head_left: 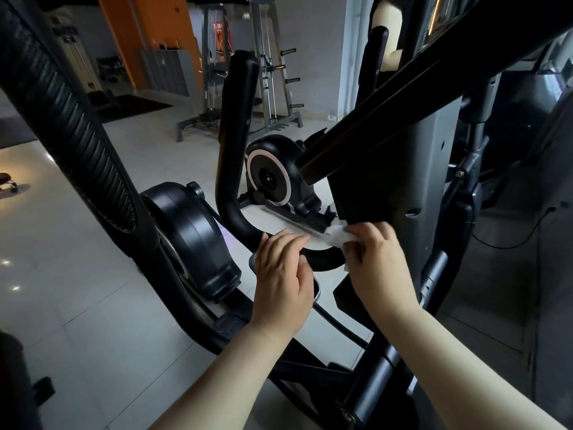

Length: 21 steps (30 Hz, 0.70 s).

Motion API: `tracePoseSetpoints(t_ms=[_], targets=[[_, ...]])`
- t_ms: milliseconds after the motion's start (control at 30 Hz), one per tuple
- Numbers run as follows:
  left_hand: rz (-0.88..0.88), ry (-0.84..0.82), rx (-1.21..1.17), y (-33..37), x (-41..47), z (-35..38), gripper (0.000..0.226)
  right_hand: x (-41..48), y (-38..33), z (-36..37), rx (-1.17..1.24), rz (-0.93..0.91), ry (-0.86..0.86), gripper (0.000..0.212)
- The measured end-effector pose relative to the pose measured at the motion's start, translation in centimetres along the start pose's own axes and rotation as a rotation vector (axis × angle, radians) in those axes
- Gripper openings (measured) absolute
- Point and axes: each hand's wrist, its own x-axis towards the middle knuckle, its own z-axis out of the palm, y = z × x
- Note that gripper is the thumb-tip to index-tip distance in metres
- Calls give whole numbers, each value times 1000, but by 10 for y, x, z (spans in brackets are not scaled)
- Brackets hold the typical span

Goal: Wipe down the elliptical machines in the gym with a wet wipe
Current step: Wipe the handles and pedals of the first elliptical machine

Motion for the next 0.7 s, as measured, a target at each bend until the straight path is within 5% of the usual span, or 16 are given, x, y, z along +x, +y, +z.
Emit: tracePoseSetpoints(t_ms=[133, 300, 467, 600, 700], targets=[[-56, -36, -43, 9, 0, -5, 46, -15, -26, 9, 125, -92, -181, 31], [-100, -110, 132, 32, 5, -3, 53, -9, -23, -7, 668, 357, -156, 38], [22, -102, 170, 30, 9, 17, 30, -12, -17, -1, 555, 350, -21, 34], [136, -87, 90, 9, 6, 7, 17, -18, -17, 9, 314, 31, 32, 29], [161, -16, 115, -11, 14, -8, 21, -17, -13, 13, 286, -37, -15, 32]])
